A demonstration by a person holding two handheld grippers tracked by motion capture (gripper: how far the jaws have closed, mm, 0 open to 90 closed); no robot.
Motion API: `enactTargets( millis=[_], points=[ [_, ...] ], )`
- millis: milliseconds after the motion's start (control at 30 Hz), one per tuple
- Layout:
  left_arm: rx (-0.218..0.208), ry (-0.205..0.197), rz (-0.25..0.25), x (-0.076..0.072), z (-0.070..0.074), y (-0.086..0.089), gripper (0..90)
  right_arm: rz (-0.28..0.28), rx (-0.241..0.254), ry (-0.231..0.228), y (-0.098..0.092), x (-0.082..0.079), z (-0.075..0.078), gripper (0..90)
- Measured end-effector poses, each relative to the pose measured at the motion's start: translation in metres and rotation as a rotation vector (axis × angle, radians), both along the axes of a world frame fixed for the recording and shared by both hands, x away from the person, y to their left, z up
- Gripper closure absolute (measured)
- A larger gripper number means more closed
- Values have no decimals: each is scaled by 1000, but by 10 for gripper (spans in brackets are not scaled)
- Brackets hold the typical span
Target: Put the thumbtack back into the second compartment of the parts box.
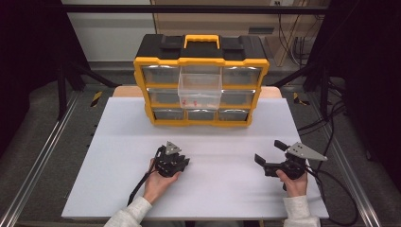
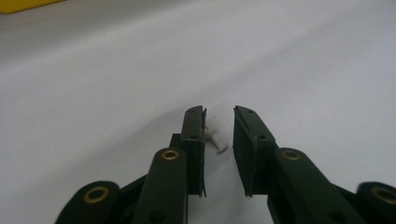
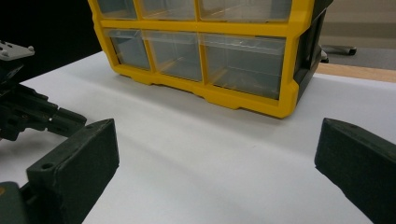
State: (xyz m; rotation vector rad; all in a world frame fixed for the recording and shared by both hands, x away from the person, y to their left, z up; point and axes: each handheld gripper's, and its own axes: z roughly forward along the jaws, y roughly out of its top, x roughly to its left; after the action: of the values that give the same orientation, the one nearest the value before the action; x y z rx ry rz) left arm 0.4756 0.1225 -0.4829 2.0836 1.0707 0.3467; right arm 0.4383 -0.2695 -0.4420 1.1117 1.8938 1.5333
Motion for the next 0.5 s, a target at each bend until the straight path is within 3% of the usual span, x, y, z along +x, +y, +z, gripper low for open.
enactTargets(
  millis=[267, 500],
  points=[
    [18, -5, 3, 1, 0, 0, 833, 0, 0, 0, 0, 0, 0, 2],
    [20, -9, -15, 2, 0, 2, 847, 2, -2, 0, 0, 0, 0, 3]
  ],
)
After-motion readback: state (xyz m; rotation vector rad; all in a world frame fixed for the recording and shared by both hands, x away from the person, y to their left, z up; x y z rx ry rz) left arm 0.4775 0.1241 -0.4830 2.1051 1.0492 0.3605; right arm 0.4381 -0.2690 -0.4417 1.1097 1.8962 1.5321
